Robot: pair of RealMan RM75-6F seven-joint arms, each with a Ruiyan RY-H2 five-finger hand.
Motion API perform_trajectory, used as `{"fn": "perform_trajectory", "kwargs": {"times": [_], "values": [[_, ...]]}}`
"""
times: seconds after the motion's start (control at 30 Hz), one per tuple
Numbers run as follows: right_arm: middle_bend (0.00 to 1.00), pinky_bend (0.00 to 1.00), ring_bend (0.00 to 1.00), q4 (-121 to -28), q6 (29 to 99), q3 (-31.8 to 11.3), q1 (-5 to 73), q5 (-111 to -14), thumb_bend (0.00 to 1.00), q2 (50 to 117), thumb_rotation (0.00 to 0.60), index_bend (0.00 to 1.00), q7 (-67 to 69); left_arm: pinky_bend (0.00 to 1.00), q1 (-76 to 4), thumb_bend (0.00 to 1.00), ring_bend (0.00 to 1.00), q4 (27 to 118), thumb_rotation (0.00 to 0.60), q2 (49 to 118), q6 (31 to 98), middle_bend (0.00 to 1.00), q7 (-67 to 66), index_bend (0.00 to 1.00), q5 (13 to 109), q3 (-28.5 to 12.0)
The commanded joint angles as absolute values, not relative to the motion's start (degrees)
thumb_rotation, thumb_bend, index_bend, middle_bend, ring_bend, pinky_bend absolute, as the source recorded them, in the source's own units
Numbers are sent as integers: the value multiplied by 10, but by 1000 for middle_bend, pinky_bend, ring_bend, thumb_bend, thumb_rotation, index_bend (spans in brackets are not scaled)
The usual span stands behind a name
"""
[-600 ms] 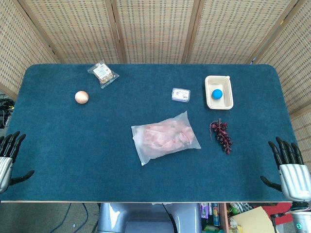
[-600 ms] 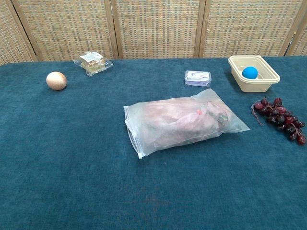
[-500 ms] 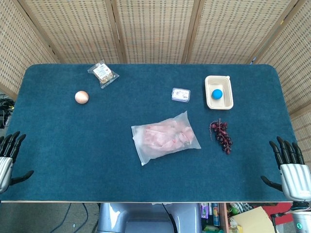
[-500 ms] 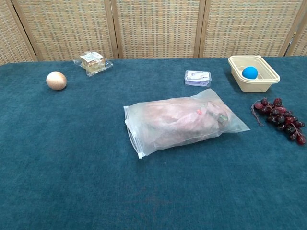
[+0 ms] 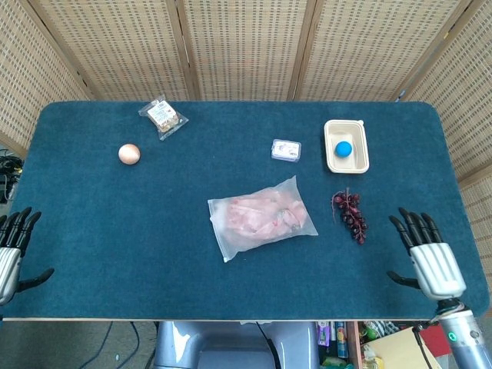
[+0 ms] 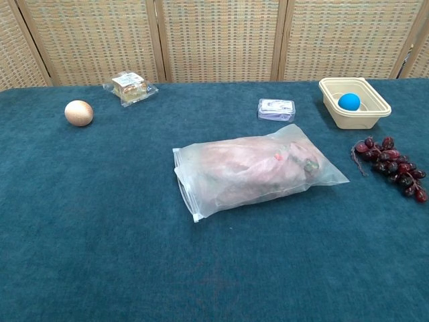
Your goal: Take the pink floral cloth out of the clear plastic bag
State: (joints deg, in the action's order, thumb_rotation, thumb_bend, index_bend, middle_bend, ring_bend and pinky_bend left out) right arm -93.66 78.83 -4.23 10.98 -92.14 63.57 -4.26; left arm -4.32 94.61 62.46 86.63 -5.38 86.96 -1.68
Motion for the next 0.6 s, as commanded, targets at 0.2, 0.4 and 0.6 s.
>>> {"fn": "perform_trajectory", "kwargs": {"times": [0.2, 0.4, 0.6], "values": [[0, 0, 0, -965, 510, -117, 330, -880, 0, 636, 600, 0, -11, 0, -43, 21, 0, 944, 600, 641, 873, 0, -94, 0, 845, -32], [0, 0, 0, -909, 366, -151, 440, -736, 0, 709, 600, 0, -56, 0, -50, 21, 0, 936, 600, 649, 855, 0, -104, 0, 819, -41], [0, 0, 0, -862, 334, -145, 496, -640, 0, 762, 600, 0, -122, 0, -55, 21, 0, 932, 600, 654, 846, 0, -109, 0, 807, -46]]}}
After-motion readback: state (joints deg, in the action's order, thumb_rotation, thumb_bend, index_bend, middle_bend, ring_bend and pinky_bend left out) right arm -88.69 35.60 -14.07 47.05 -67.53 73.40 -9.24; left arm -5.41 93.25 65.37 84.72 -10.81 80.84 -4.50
